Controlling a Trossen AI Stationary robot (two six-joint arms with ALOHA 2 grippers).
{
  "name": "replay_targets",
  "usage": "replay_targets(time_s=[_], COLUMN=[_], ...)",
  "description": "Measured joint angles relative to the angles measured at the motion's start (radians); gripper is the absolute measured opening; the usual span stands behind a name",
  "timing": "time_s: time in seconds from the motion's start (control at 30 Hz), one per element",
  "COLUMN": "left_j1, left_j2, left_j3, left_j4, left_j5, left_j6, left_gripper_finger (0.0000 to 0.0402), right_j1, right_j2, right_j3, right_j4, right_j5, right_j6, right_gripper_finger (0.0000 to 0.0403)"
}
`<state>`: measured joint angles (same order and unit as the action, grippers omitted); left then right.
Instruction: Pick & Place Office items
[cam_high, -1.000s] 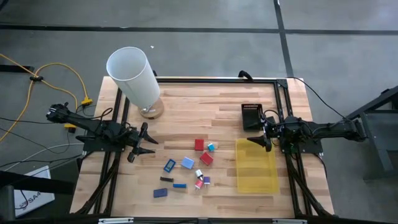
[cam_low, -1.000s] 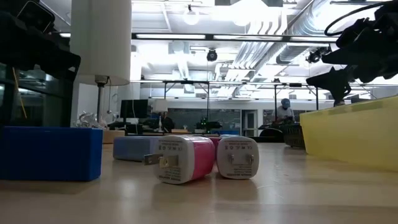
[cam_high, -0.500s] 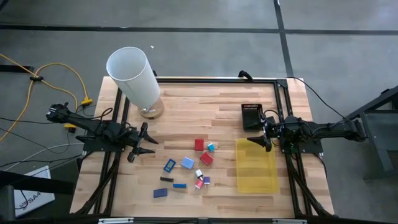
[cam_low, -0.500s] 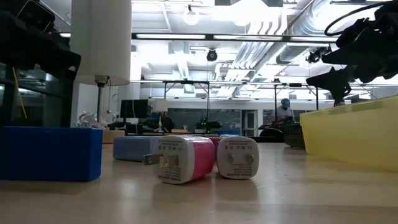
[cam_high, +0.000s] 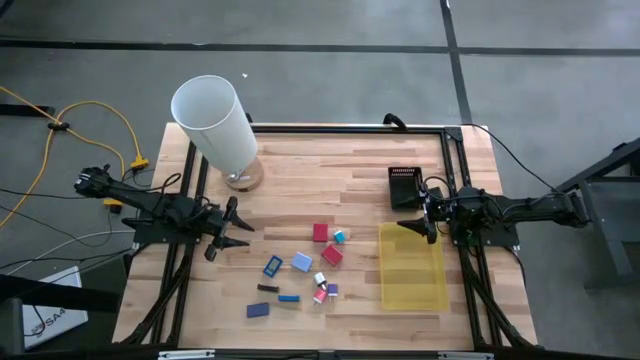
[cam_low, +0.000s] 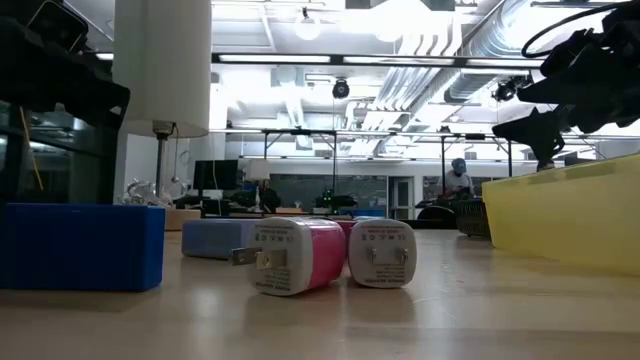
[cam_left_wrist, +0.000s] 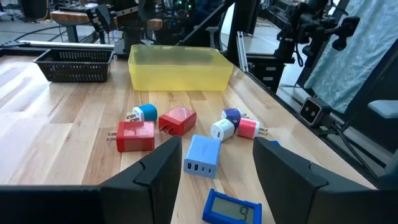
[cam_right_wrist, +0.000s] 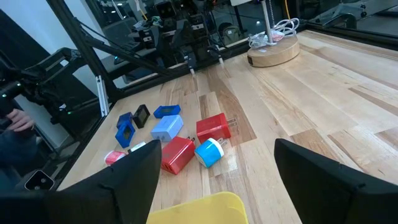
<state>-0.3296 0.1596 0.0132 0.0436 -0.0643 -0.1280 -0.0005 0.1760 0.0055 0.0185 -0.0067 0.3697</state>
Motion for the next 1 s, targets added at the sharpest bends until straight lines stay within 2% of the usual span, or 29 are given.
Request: replay_targets(time_s=[0.53,0.7,1.0], left_j1=[0.0,0.0,0.0], left_j2=[0.0,0.012,0.061], left_j3=[0.003,0.042,0.117], left_j4=[0.35,0.336,0.342], left_j5=[-0.022,-0.069,-0.073], left_j6=[0.076,0.072,0.077], left_gripper_finger=[0.019,0.019,0.019], right_j1=[0.0,0.0,0.0], right_j2=[0.0,0.0,0.0], right_j3=[0.0,0.0,0.0], right_j4=[0.0,0.0,0.0], right_j5=[0.0,0.0,0.0], right_j6=[0.0,0.0,0.0], right_gripper_finger=[0.03,0.03,0.03])
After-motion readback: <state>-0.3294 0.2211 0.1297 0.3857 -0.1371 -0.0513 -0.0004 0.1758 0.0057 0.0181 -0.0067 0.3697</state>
